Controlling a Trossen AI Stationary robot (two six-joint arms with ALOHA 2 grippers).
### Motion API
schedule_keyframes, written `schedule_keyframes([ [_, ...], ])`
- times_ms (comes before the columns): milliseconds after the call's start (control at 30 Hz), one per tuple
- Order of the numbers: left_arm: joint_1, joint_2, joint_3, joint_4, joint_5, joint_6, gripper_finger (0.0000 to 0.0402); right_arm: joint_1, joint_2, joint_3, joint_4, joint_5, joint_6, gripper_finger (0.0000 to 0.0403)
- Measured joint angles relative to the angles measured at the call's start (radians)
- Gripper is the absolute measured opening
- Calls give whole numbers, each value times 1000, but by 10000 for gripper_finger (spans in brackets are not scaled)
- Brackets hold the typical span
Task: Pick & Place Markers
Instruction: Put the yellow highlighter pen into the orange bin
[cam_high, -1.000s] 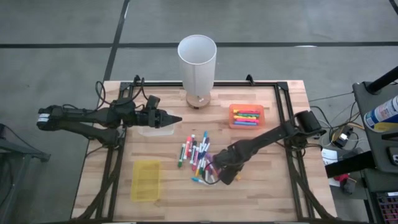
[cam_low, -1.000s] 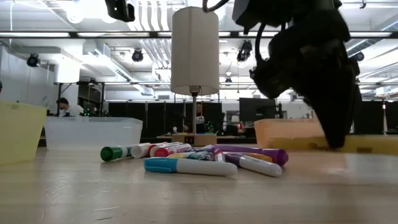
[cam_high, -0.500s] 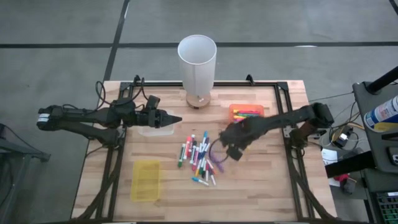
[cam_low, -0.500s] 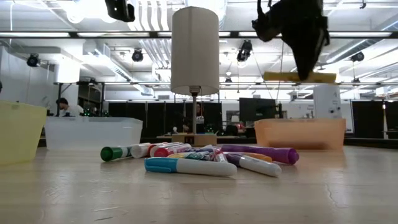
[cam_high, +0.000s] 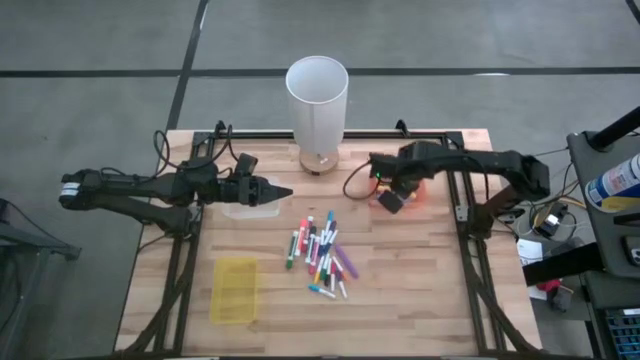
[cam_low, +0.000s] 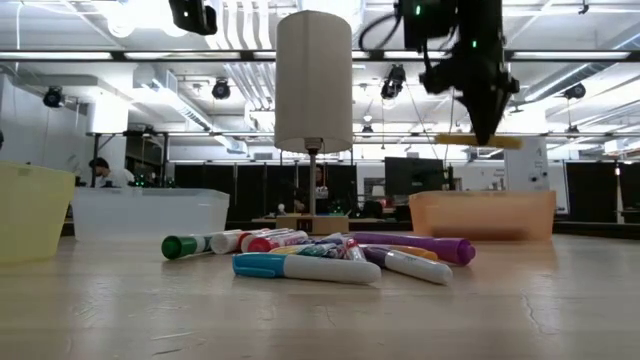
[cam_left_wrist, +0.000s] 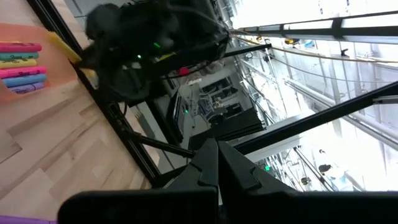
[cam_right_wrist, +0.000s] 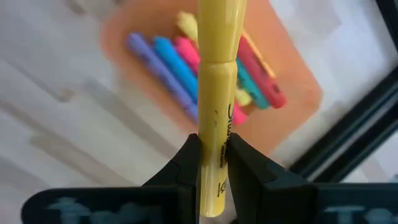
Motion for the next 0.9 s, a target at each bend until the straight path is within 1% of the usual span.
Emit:
schedule_keyframes([
  [167,0,0,0,0,1,0,0,-95,50,-33,30,3,-136,47],
  [333,0,0,0,0,2,0,0,-145,121,-40,42,3,-240,47],
  [600,1,0,0,0,2,0,0,-168,218,-28,52,-11,-359,48],
  [767,1,0,0,0,2,0,0,-167,239,-28,52,-15,-381,49],
  [900,1,0,0,0,2,0,0,-167,237,-28,56,-15,-376,63],
])
